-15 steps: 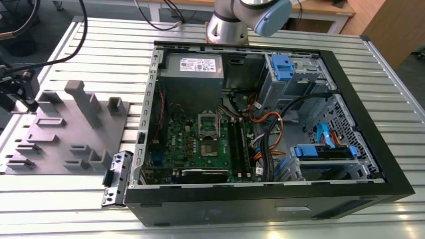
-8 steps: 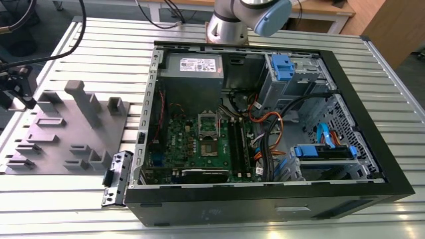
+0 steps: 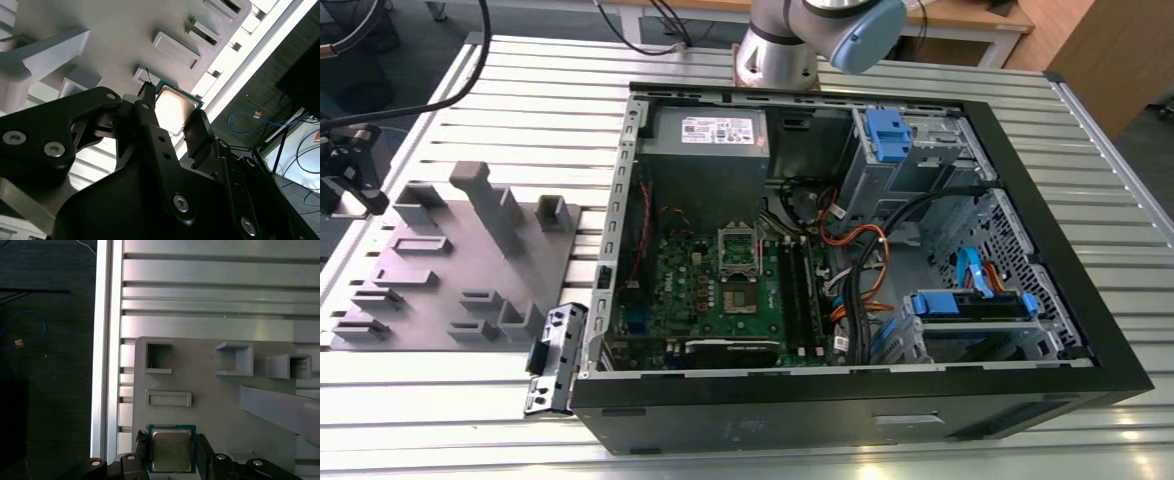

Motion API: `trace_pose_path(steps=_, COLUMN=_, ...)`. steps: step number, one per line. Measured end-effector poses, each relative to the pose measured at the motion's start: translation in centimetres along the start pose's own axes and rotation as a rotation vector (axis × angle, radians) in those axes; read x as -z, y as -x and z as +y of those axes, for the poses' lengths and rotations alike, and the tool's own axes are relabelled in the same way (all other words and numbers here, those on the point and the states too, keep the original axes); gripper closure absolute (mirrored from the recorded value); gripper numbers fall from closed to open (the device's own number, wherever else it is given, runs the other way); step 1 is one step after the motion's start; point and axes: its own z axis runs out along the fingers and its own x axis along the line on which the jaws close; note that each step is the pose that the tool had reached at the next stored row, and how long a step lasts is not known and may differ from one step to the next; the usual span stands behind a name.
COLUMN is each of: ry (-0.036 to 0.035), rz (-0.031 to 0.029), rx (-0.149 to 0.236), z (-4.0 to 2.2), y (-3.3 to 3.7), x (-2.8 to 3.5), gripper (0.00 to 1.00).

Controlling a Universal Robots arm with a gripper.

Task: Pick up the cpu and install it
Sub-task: 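Pick up the cpu and move it towards the insertion slot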

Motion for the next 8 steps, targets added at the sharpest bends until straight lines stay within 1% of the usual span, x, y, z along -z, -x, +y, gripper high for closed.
trace_pose_path(steps=4, ry=-0.0004, rz=0.0007, rx=0.000, z=0.00, y=0.00, x=0.11, gripper=0.53)
trace_pose_path(steps=6, ry=-0.0002, rz=0.0002, rx=0.000, z=0.01, y=0.00, x=0.38, gripper=0.53)
trace_pose_path(steps=8, ry=-0.0002, rz=0.0002, rx=0.000, z=0.03, y=0.00, x=0.80, gripper=0.53)
